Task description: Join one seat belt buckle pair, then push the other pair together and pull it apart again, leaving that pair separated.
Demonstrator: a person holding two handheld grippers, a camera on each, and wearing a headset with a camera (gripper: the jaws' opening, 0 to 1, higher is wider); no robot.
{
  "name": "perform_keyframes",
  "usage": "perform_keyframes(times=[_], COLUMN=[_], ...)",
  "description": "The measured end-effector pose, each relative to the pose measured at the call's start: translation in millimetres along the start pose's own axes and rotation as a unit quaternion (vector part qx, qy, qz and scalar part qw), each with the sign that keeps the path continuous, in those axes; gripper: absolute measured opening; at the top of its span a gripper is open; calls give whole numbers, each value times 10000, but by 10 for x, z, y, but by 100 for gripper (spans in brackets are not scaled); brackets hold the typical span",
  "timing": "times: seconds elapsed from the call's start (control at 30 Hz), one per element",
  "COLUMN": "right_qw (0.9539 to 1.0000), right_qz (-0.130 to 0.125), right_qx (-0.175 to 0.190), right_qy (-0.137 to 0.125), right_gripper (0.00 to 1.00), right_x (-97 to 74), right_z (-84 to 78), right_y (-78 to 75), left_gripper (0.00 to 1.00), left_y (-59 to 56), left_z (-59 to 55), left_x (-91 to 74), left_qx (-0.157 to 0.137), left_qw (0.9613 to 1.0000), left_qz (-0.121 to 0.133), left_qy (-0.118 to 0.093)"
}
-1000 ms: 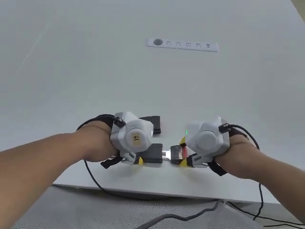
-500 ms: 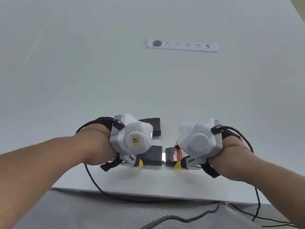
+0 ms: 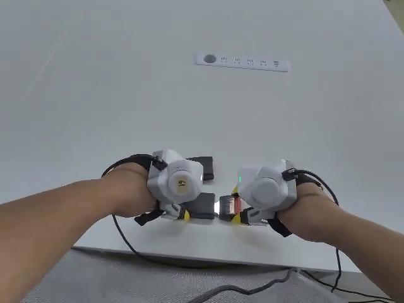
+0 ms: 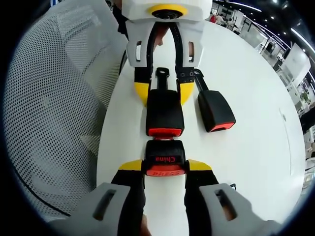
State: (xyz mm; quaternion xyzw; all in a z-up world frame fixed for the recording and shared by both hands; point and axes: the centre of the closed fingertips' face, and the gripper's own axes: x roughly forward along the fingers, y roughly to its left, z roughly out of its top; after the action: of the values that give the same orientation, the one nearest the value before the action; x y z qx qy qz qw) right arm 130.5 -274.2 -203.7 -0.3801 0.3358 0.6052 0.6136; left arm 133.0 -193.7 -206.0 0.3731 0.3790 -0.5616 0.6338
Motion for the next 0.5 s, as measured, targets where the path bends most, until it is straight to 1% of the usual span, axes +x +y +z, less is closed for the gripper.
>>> perform_keyframes(times=[0.13,0.2,0.5], right_qw=[10000,10000,10000], right_qz=[37,41,66], right_qx=[41,26,29], right_qy=[-10,-1,37], right_gripper=[28,28,28], right_x=[-3,-15,-15], right_z=[7,5,4], right_y=[-13,2,-32], left_gripper=[30,30,30], left_y=[-37,-42,-41], left_z=[18,19,1], left_x=[4,2,1], left_qx=[13,43,56], left_qw=[10000,10000,10000], left_qz=[-4,6,34], left_qy=[-34,-17,15])
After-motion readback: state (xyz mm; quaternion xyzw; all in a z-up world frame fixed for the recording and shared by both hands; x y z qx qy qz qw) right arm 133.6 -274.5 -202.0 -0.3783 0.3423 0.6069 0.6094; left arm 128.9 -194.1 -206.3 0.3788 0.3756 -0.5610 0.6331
